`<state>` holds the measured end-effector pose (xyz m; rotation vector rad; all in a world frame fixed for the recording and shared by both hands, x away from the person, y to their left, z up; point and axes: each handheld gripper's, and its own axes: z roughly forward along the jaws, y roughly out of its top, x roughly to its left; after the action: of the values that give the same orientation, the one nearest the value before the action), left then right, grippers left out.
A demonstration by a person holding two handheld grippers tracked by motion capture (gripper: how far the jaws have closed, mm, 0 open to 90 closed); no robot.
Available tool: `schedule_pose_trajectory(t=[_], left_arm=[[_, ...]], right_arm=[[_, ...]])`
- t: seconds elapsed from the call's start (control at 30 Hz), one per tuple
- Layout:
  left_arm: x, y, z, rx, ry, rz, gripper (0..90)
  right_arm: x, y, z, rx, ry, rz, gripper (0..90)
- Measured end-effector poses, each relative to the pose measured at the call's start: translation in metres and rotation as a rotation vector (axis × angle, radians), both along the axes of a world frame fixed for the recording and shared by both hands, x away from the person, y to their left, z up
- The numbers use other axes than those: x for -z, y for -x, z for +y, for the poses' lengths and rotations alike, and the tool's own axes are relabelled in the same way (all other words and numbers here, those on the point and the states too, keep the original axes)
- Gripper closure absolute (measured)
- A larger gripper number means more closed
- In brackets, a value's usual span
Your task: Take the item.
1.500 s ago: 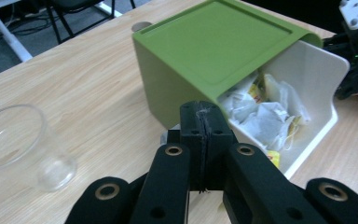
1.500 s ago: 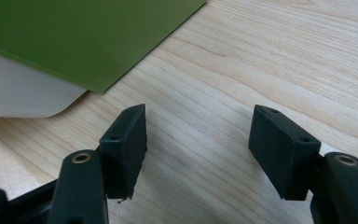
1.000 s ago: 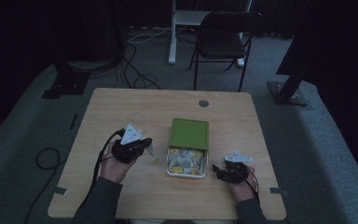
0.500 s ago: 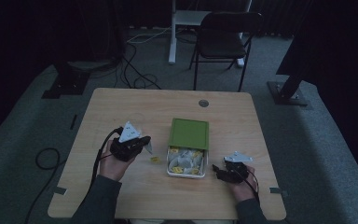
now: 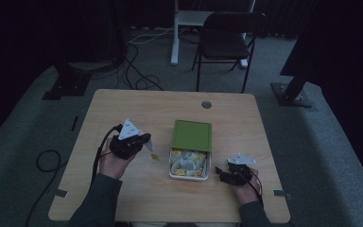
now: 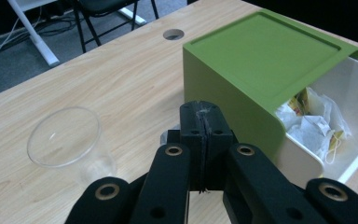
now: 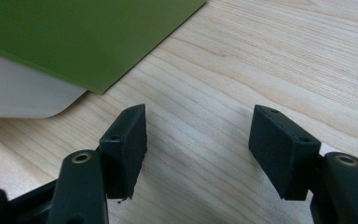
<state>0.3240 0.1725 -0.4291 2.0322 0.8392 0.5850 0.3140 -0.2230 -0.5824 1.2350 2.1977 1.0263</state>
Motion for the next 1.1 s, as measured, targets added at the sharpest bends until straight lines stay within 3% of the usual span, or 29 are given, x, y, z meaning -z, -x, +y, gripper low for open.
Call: schedule_pose_trajectory(t=[0.53, 1.1], left_arm=[[-0.01, -0.017, 0.012, -0.038, 0.02, -0.009, 90.0], [-0.017, -0.046, 0.027, -0.087, 0.021, -0.029, 90.0]], right_arm=[[0.0, 0.0, 0.0, 0.001, 0.001, -0.002, 36.4], [0.0, 0.0, 0.0, 0.003, 0.0, 0.0, 36.4]])
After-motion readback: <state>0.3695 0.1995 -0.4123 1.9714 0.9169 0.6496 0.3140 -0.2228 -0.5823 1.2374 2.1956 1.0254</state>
